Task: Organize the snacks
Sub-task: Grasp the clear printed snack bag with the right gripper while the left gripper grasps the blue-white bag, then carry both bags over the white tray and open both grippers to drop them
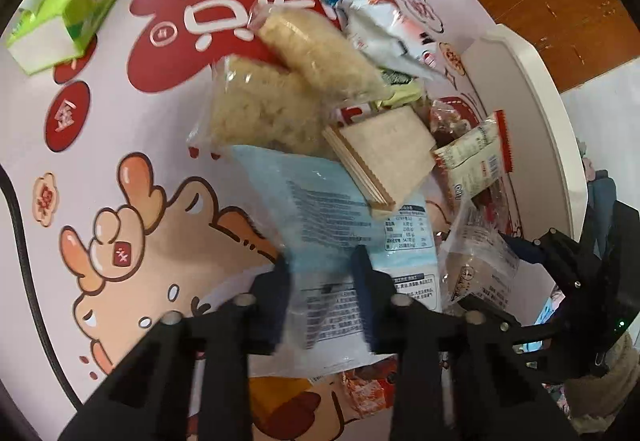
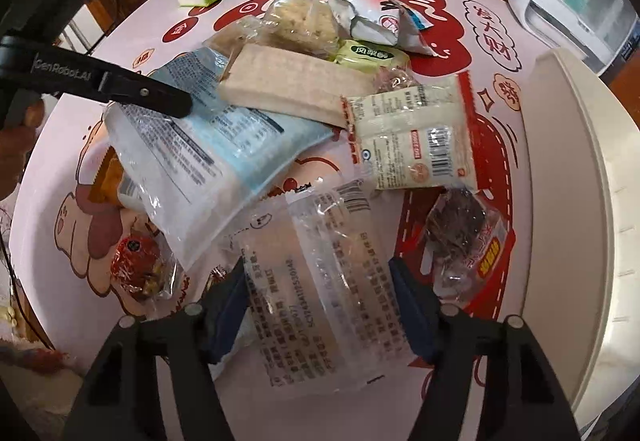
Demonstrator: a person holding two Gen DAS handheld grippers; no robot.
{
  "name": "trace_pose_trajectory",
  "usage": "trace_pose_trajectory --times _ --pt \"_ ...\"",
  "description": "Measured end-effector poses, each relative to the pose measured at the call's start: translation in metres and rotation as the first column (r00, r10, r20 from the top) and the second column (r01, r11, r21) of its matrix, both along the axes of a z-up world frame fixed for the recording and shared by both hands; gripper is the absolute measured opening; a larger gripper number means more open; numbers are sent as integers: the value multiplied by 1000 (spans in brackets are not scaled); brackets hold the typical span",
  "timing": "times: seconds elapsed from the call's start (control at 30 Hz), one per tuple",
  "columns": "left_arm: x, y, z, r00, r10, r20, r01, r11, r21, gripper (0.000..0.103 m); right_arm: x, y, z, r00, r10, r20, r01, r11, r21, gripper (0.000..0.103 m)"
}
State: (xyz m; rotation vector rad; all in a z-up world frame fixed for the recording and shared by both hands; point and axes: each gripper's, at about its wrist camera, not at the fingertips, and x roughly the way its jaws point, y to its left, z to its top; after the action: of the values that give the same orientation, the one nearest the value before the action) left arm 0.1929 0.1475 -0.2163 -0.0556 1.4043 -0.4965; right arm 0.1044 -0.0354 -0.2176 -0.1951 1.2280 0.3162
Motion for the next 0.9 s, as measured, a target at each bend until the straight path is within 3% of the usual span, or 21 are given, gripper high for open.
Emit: trace_pose_trajectory --times 0.33,0.6,0.77,0.9 --pt "-29 0 54 992 12 128 -17 999 39 12 -17 -3 19 999 -36 14 36 999 32 64" --pt "-53 9 107 972 18 232 -26 999 31 11 -28 -20 60 989 -123 76 110 982 151 64" --pt "-69 -7 147 950 6 312 -7 1000 3 10 -38 -30 89 977 -167 132 141 973 184 64" --pt "-86 -27 184 916 -15 401 27 999 -25 10 -48 -42 113 962 -213 170 178 964 200 64"
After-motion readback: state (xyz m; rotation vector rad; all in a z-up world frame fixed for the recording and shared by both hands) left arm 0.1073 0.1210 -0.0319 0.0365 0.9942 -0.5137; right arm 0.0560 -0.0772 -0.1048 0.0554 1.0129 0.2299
